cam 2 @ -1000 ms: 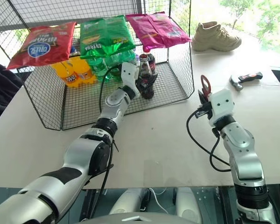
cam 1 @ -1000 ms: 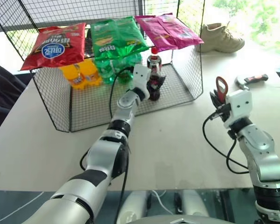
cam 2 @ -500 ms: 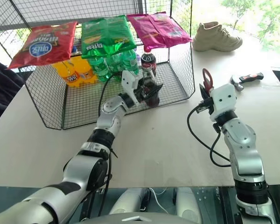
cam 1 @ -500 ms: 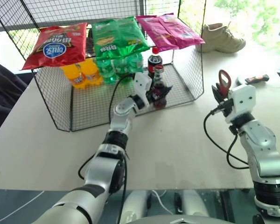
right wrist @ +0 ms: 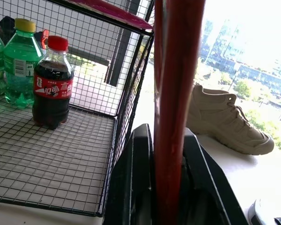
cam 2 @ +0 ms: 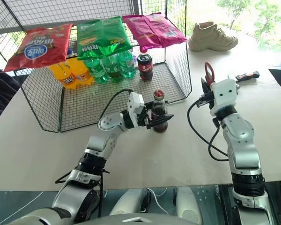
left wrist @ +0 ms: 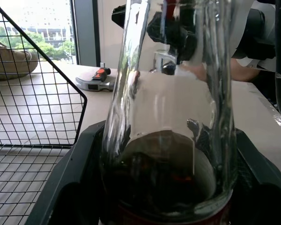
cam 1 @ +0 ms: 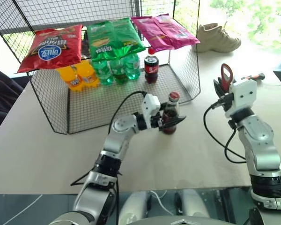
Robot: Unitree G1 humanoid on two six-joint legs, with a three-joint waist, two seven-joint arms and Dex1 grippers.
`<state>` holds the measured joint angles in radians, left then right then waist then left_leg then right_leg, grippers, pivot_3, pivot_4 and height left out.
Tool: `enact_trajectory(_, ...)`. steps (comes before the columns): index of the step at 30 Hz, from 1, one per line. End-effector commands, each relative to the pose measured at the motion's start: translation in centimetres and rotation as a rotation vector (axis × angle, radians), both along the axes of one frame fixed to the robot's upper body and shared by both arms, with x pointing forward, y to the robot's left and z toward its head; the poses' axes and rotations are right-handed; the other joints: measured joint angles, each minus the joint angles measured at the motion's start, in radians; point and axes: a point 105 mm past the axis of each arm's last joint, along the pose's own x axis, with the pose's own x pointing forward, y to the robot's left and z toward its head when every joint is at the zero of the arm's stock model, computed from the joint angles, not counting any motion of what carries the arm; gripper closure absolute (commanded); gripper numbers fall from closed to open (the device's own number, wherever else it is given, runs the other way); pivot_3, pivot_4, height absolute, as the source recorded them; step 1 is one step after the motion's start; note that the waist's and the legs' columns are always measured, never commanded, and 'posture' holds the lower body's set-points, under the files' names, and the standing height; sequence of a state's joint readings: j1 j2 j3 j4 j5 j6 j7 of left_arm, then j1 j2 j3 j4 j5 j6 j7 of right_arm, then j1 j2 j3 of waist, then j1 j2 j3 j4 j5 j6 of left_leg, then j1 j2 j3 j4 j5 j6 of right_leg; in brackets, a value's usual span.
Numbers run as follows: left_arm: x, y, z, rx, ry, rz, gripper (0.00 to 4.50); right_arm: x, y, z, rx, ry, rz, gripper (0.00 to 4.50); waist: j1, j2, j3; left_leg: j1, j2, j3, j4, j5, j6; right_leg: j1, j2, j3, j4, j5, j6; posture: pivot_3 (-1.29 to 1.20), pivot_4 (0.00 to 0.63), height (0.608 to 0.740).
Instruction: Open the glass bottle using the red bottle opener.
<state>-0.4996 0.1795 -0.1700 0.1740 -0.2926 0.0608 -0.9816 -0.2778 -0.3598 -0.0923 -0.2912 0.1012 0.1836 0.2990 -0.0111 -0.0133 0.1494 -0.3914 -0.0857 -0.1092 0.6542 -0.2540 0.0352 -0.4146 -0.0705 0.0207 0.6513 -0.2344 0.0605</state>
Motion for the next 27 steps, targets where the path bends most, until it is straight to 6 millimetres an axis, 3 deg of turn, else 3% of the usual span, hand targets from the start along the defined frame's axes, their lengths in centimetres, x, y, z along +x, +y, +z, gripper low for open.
enact_trajectory(1,-0.7,-0.7,1.9,-0.03,-0.09,-0.03,1.96,-0.4,0.2,1.5,0.001,-0.065,0.006,4.5,0.0,0.0,0.0,0.0,0.0,0.0,0.0,0.0,0.0,0.0,0.0,0.0,0.0,0.0,0.0,0.0,0.15,0.74)
enact_trajectory(2,-0.7,-0.8,1.9,-0.029,-0.096,-0.031,0.92,-0.4,0.2,1.4,0.001,-0.065,0.006,4.5,0.0,0.0,0.0,0.0,0.0,0.0,0.0,0.0,0.0,0.0,0.0,0.0,0.0,0.0,0.0,0.0,0.15,0.74)
enact_trajectory(4,-0.5,-0.7,2.1,-0.029,-0.114,-0.016,0.06,-0.4,0.2,1.4,0.0,-0.064,0.006,4.5,0.0,0.0,0.0,0.0,0.0,0.0,0.0,0.0,0.0,0.0,0.0,0.0,0.0,0.0,0.0,0.0,0.15,0.74)
enact_trajectory(23,-0.2,-1.2,3.3,-0.093,-0.152,-0.003,0.06,-0.3,0.4,0.9,0.0,-0.049,0.011,4.5,0.001,0.0,0.0,0.001,0.0,0.002,0.0,0.0,0.0,0.0,0.0,0.001,0.001,0.0,0.0,0.0,0.15,0.74)
enact_trajectory(27,0.0,-1.2,2.4,-0.052,-0.143,-0.013,0.06,-0.4,0.4,0.8,0.004,-0.048,0.008,4.5,0.001,0.0,0.0,0.001,0.0,0.002,0.0,0.0,0.0,0.0,0.0,0.001,0.001,0.0,0.0,0.0,0.15,0.74)
